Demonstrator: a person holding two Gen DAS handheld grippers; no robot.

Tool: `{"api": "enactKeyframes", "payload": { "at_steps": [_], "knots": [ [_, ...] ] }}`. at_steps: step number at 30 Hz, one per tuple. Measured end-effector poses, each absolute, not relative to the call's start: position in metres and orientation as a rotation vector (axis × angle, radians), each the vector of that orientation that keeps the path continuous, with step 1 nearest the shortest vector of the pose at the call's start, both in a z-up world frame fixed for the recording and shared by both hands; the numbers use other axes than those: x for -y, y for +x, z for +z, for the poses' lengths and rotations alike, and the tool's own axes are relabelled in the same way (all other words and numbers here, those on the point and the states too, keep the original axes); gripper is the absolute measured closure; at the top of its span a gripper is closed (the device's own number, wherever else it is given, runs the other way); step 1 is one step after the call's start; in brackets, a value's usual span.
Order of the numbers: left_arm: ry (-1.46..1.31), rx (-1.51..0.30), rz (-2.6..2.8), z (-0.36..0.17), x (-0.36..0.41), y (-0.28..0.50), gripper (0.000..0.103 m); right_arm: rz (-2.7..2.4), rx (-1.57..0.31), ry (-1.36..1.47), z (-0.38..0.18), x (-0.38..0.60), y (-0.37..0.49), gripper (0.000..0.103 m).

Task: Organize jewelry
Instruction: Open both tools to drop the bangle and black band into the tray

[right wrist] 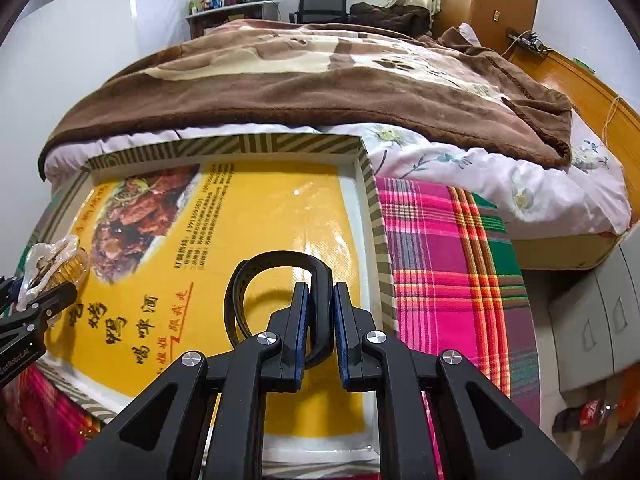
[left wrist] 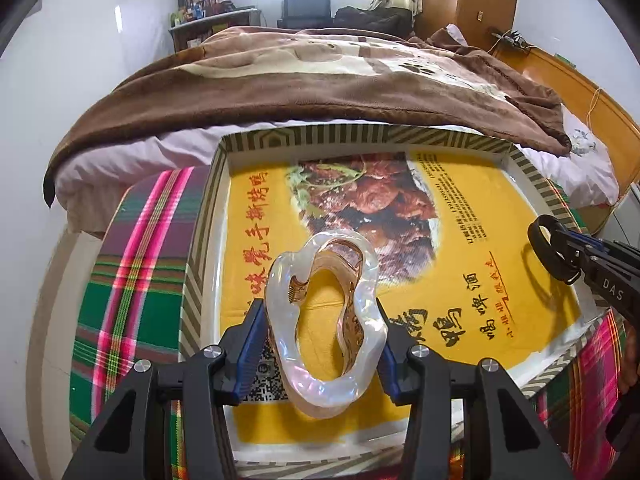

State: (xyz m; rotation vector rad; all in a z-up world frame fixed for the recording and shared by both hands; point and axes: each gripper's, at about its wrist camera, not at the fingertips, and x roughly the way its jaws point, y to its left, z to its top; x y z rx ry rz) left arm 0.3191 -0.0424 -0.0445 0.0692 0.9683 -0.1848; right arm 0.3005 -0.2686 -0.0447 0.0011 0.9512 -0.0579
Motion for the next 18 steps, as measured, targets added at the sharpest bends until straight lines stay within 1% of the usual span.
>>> {"api": "enactKeyframes", "payload": {
  "at_steps": [9,12,13,15,16,17,18],
  "knots": [
    [0.074,-0.981,-0.169,-0.048,0.041,0.321,0.053,-0.08,-0.969,-0.014,-0.052,0.267,0.303,0.089],
    [0.071,-0.985,-0.17,-0.048,0.041,0.322,0.051,-0.079,-0.964,-0.005,-0.05,0.267,0.302,0.084],
    [0.068,-0.986,-0.169,-0.048,0.041,0.323,0.046,-0.078,-0.961,-0.003,-0.049,0.267,0.302,0.082],
    [0.052,-0.977,-0.167,-0.046,0.04,0.323,0.042,-0.069,-0.955,0.002,-0.046,0.267,0.299,0.075],
    [0.044,-0.972,-0.168,-0.044,0.039,0.322,0.04,-0.066,-0.951,0.004,-0.044,0.266,0.297,0.066],
    [0.036,-0.963,-0.167,-0.041,0.038,0.32,0.037,-0.065,-0.942,0.005,-0.042,0.266,0.294,0.059],
    [0.032,-0.957,-0.167,-0.039,0.038,0.318,0.034,-0.06,-0.934,0.007,-0.039,0.266,0.292,0.059]
  ]
}}
